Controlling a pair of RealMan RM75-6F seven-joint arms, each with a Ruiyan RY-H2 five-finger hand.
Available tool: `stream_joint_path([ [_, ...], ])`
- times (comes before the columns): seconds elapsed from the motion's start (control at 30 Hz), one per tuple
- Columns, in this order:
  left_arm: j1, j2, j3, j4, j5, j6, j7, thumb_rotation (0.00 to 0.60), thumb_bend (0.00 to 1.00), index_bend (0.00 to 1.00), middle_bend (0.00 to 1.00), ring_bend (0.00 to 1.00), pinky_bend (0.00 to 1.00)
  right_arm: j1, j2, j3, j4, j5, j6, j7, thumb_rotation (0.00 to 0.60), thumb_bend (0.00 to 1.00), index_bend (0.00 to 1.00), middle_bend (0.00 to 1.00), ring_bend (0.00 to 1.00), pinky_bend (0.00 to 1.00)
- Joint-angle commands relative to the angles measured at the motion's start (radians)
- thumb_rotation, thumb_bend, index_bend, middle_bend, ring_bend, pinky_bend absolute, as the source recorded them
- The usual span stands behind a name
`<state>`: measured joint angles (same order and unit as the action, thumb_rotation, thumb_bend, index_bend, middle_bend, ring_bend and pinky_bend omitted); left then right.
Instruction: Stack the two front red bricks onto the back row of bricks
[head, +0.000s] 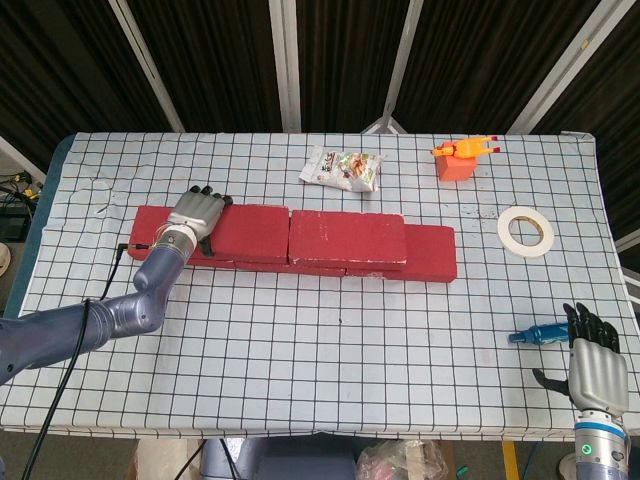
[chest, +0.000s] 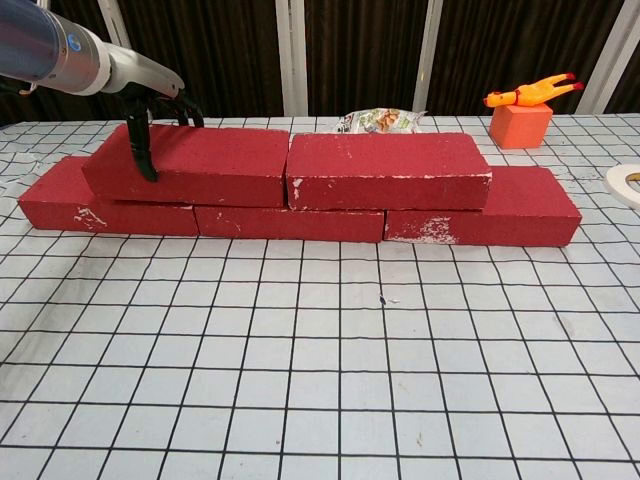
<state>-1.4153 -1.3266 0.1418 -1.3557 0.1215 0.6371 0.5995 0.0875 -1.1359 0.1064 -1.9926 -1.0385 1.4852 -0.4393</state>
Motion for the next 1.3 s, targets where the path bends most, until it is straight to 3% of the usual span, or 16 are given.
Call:
stream_joint_path([
  [0.03, 0.002, -0.002, -0.003, 0.002, 0.000, 0.000, 0.000, 0.600, 0.00, 0.21, 0.14, 0.06, 0.08, 0.000, -0.001, 0.000, 0.000, 0.000, 0.001, -0.001, 0.600, 0.18, 0.05, 0.00, 0.00, 0.00],
  [0.6, 0.013, -0.016, -0.017, 0.018, 0.008, 0.000, 0.011, 0.600, 0.00, 0.19, 0.14, 0.06, 0.08, 0.003, -0.004, 0.000, 0.000, 0.009, 0.002, -0.009, 0.600, 0.18, 0.05, 0.00, 0.00, 0.00],
  [1.3, -0.008, -0.002, -0.007, -0.007, -0.045, -0.008, 0.046, 0.600, 0.00, 0.09, 0.02, 0.00, 0.03, 0.008, -0.009, 0.001, -0.002, 0.018, 0.002, -0.016, 0.600, 0.18, 0.05, 0.00, 0.00, 0.00],
])
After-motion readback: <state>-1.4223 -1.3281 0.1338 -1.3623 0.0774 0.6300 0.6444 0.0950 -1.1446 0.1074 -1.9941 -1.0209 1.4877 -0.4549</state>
